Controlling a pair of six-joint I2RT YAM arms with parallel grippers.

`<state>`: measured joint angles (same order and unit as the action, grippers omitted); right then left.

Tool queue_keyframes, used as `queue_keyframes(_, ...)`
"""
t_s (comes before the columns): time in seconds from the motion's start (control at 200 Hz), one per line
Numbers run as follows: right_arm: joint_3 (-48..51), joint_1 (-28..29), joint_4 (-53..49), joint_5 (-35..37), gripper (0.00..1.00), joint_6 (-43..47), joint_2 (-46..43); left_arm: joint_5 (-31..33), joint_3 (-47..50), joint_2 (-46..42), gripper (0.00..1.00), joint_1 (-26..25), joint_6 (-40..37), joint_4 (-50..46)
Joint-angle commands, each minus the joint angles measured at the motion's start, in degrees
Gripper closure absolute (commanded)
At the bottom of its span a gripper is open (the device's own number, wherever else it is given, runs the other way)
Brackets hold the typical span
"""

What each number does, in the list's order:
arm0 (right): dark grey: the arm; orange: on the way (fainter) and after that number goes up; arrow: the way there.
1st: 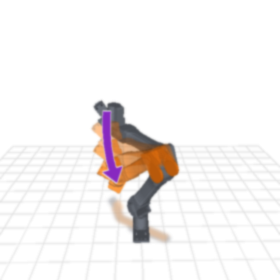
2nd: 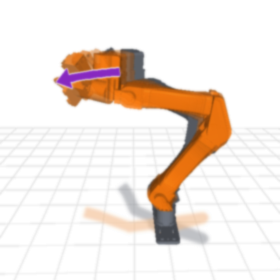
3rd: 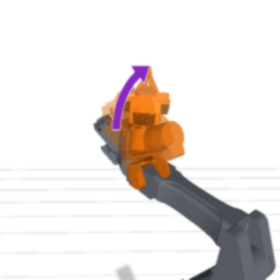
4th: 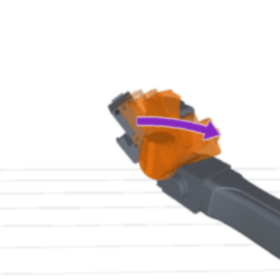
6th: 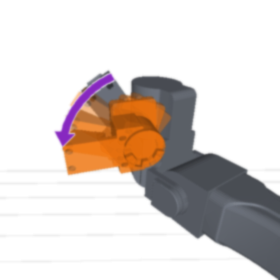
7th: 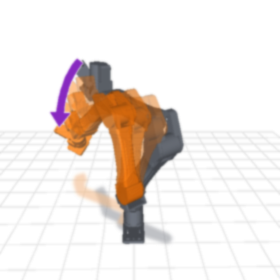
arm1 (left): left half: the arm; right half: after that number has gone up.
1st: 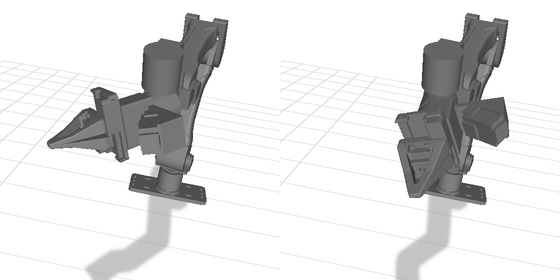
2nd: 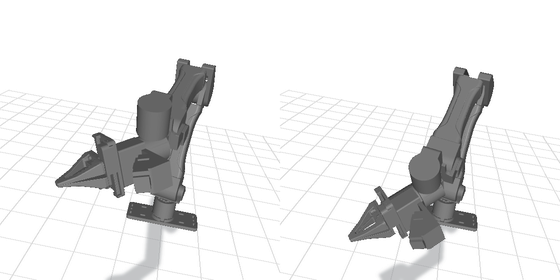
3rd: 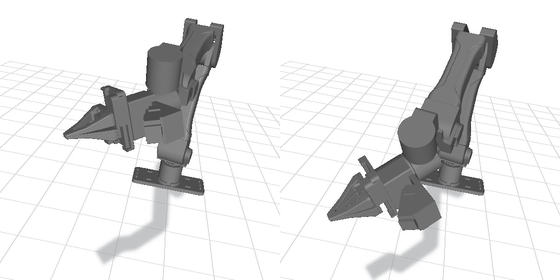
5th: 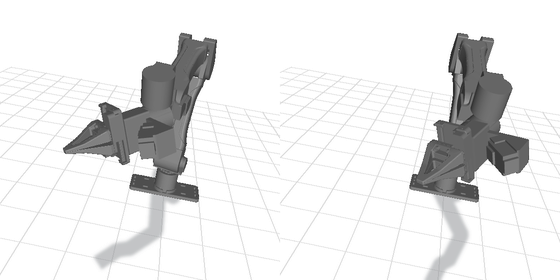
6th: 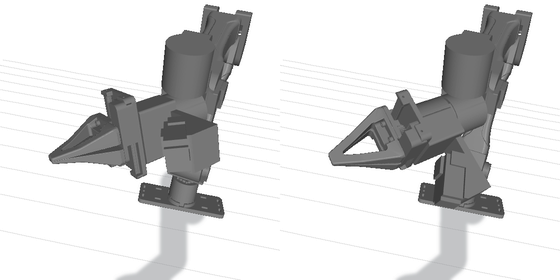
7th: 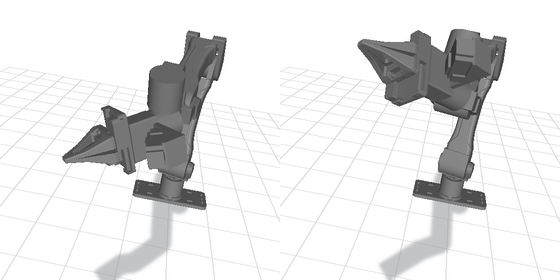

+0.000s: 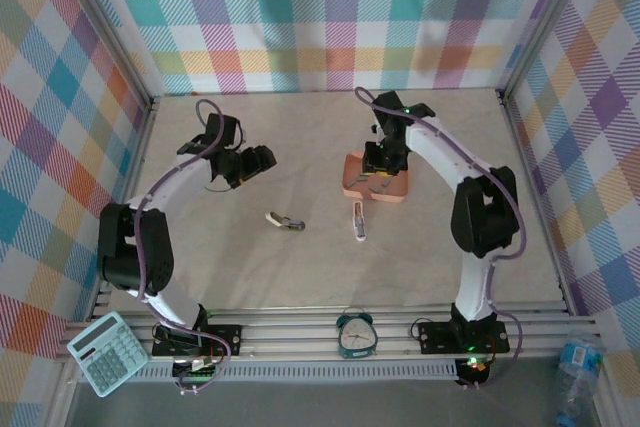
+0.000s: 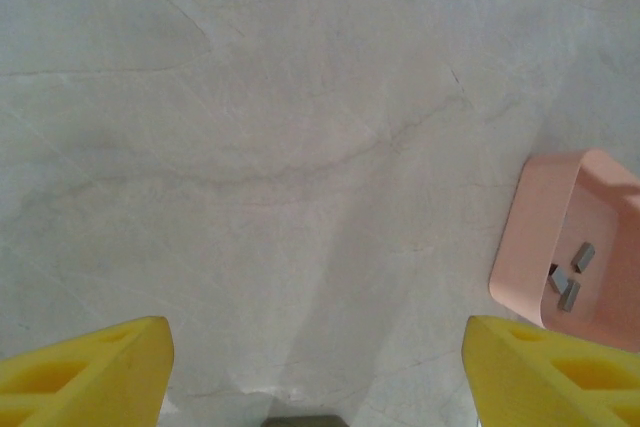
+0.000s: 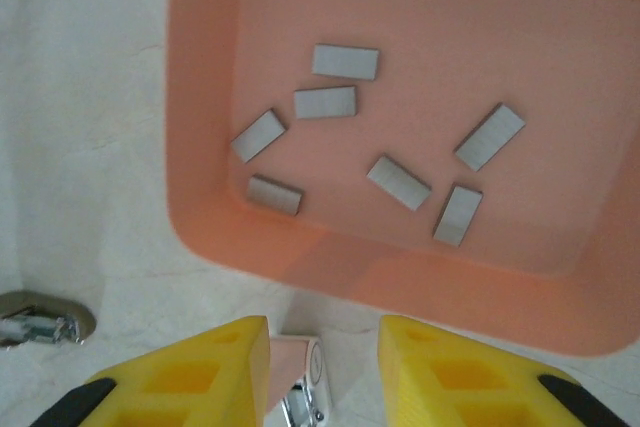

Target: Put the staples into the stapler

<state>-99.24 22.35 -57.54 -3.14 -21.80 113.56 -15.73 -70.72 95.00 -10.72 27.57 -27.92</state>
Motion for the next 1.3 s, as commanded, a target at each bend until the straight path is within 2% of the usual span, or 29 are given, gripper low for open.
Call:
queue_keyframes(0.0, -3.87, -2.05, -6.56, -1.07, 0.66, -4.23, 3.66, 0.36, -4.06, 2.35, 0.24, 0.12, 1.19, -4.71)
queue_keyframes(0.205, -10.05, -3.88, -8.79, 0.54, 0.65, -8.30, 10.63, -0.78, -8.41, 6.70, 0.24, 0.11, 2.25, -7.13)
queue_keyframes(0.455, -14.46, -5.21, -9.50, 0.61, 0.65, -9.39, 16.95, -5.13, -10.92, 11.59, 0.24, 0.04, 1.12, -7.49)
queue_keyframes(0.785, -15.07, -5.39, -7.63, 0.24, 0.65, -10.10, 19.97, -6.25, -14.39, 14.14, 0.24, 0.08, -0.18, -9.87)
queue_keyframes(1.295, -15.88, -6.00, -6.54, 3.40, 0.64, -9.42, 21.70, -6.60, -15.74, 15.42, 0.24, 0.07, -0.08, -10.23)
